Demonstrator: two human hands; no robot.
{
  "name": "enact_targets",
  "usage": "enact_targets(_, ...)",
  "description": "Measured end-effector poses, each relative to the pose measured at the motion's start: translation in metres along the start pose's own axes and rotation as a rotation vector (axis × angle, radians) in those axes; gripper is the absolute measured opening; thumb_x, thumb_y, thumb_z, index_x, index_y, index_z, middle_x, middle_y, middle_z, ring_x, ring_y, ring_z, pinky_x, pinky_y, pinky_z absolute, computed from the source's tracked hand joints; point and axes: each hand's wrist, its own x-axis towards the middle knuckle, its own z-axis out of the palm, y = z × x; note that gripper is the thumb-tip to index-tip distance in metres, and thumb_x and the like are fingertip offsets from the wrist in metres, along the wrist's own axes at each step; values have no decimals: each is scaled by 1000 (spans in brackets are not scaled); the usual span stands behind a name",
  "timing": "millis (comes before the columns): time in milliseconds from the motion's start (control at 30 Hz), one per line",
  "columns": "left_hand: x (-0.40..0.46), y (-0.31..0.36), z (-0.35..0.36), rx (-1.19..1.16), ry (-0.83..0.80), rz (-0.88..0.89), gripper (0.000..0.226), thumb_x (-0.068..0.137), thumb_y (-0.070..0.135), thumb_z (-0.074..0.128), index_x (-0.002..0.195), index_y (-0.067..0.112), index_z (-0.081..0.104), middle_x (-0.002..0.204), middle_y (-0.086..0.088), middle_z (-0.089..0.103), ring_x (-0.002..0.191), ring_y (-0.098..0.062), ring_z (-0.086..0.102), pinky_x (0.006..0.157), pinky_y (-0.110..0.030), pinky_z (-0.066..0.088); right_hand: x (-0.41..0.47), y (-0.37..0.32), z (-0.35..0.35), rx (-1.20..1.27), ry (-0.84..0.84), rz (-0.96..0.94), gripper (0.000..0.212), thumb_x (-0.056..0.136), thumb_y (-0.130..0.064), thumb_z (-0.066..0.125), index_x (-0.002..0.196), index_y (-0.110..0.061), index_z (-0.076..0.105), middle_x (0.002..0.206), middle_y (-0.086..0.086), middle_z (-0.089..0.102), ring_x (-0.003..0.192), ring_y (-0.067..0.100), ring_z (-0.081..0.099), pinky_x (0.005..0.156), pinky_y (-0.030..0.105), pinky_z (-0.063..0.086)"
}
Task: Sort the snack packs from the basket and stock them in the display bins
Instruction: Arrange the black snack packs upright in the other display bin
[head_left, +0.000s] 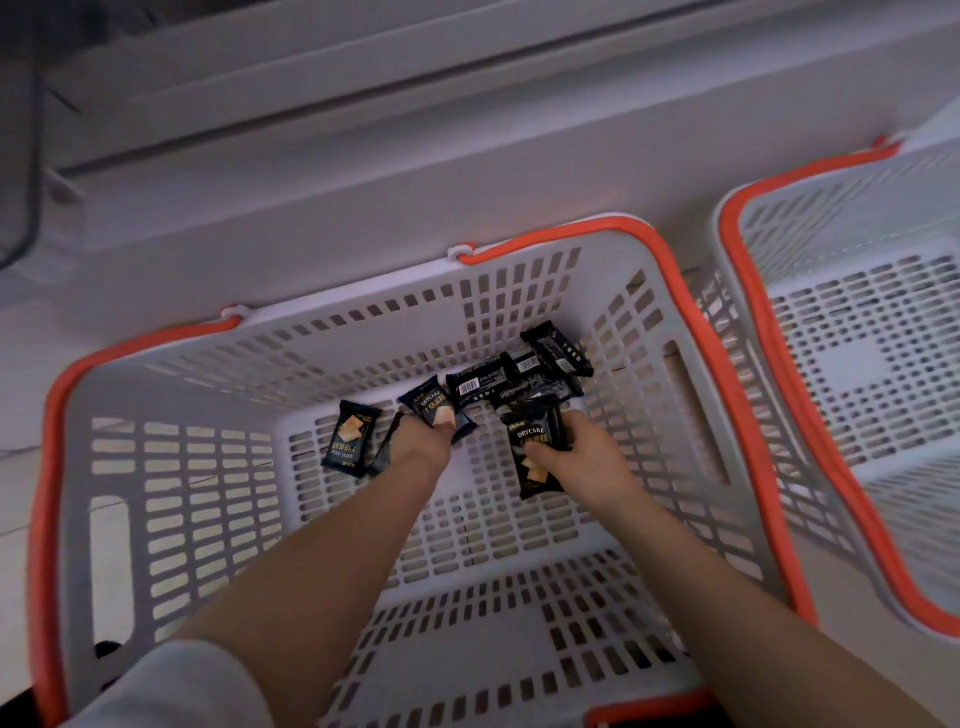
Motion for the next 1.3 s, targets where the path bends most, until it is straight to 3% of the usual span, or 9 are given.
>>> enact_targets(133, 15, 9, 9, 154, 79, -37, 39, 96, 38, 45, 94, 0, 51, 72, -11, 56, 54, -21, 47, 45, -27, 34, 4, 5, 1, -90, 18, 20, 22, 86, -23, 64, 105, -13, 55, 94, 4, 66, 86, 20, 62, 71, 30, 49)
enact_targets(233, 29, 12, 17, 125, 92, -49, 40, 91, 36, 51, 107, 0, 57, 112, -19, 62, 99, -34, 60, 80, -35, 49, 10, 13, 6, -82, 24, 51, 22, 87, -24, 64, 104, -12, 57, 94, 4, 65, 88, 22, 62, 70, 29, 48)
enact_targets(367, 35, 23, 24, 89, 160, -221, 61, 84, 46, 60, 123, -1, 50, 122, -19, 56, 113, -34, 54, 96, -42, 45, 13, 19, 7, -86, 32, 54, 25, 86, -24, 64, 106, -11, 57, 93, 3, 63, 86, 20, 60, 69, 28, 45)
enact_targets(533, 0, 16, 17, -217, 36, 9, 30, 92, 19, 55, 117, 1, 51, 112, -18, 60, 95, -33, 58, 73, -34, 44, 5, 9, 0, 54, 55, 19, 14, 86, -22, 64, 98, -17, 57, 87, -5, 65, 76, 7, 60, 62, 21, 47)
enact_targets(700, -67, -7, -24, -393, -253, 223, 25, 94, 21, 54, 118, 17, 55, 111, -1, 65, 99, -18, 61, 85, -32, 46, -22, -23, -14, 244, 84, -4, 9, 85, -23, 66, 89, -25, 57, 92, -2, 67, 89, 17, 64, 83, 36, 52)
enact_targets(767, -94, -13, -50, -433, -320, 284, 18, 93, 20, 54, 111, 23, 58, 102, 5, 68, 90, -9, 65, 77, -24, 49, -42, -42, -17, 293, 41, -13, 7, 86, -25, 65, 88, -27, 60, 94, 1, 69, 88, 17, 66, 83, 37, 53)
enact_targets(1000, -186, 1, -131, -598, -259, 542, 35, 90, 10, 50, 75, 34, 70, 70, 12, 67, 66, -3, 59, 66, -27, 42, -129, -117, -21, 172, 52, -241, 7, 87, -29, 59, 92, -24, 60, 89, -5, 68, 84, 13, 64, 72, 29, 47)
enact_targets(1133, -236, 16, -165, -690, -227, 723, 29, 88, 15, 49, 76, 33, 69, 69, 9, 65, 67, -8, 57, 68, -27, 44, -178, -160, -15, 180, 42, -393, 3, 88, -22, 57, 90, -23, 59, 85, -7, 65, 84, 12, 62, 73, 28, 45)
enact_targets(1300, -283, 15, -197, -697, -90, 941, 22, 95, 17, 46, 87, 32, 60, 78, 19, 66, 68, 12, 57, 58, -2, 40, -227, -206, -1, 180, 48, -580, 8, 88, -17, 58, 89, -25, 57, 88, -4, 64, 92, 17, 60, 85, 35, 45)
